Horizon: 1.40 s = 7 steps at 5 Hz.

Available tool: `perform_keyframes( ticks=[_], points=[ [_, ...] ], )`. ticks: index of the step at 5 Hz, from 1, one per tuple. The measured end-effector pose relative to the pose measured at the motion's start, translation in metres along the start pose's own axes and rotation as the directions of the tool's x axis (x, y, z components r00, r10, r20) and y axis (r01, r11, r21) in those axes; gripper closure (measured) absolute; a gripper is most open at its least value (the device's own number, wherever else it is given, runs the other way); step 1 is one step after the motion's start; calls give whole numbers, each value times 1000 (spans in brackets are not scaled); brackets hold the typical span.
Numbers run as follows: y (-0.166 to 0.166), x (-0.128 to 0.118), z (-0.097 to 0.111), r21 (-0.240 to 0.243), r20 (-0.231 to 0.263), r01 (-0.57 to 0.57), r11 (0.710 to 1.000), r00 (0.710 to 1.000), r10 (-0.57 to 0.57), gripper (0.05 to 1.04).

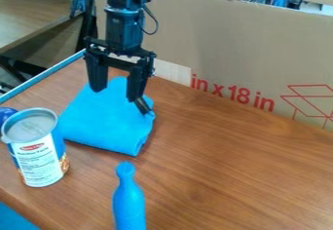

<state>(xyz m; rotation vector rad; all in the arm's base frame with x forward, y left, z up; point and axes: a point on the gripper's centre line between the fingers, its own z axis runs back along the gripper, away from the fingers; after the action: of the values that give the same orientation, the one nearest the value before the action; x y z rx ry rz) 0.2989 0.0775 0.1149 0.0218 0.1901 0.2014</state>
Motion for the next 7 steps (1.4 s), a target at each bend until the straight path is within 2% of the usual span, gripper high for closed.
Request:
perform_keyframes(
  ticks=[1,2,3,4,5,6,7],
  points=[
    [-1,-3,-9,-2,-32,6,1000,999,-6,83],
    [-20,-39,13,-18,69,137,990,988,-135,83],
    [-39,-67,28,4,185,235,972,955,-231,83],
    [-58,-89,17,16,210,304,953,930,-300,83],
    [-65,-105,6,25,188,359,933,915,-357,83],
    [-76,-118,-1,59,160,420,906,892,-423,83],
    [-76,-126,-6,58,142,427,902,891,-431,83]
  ],
)
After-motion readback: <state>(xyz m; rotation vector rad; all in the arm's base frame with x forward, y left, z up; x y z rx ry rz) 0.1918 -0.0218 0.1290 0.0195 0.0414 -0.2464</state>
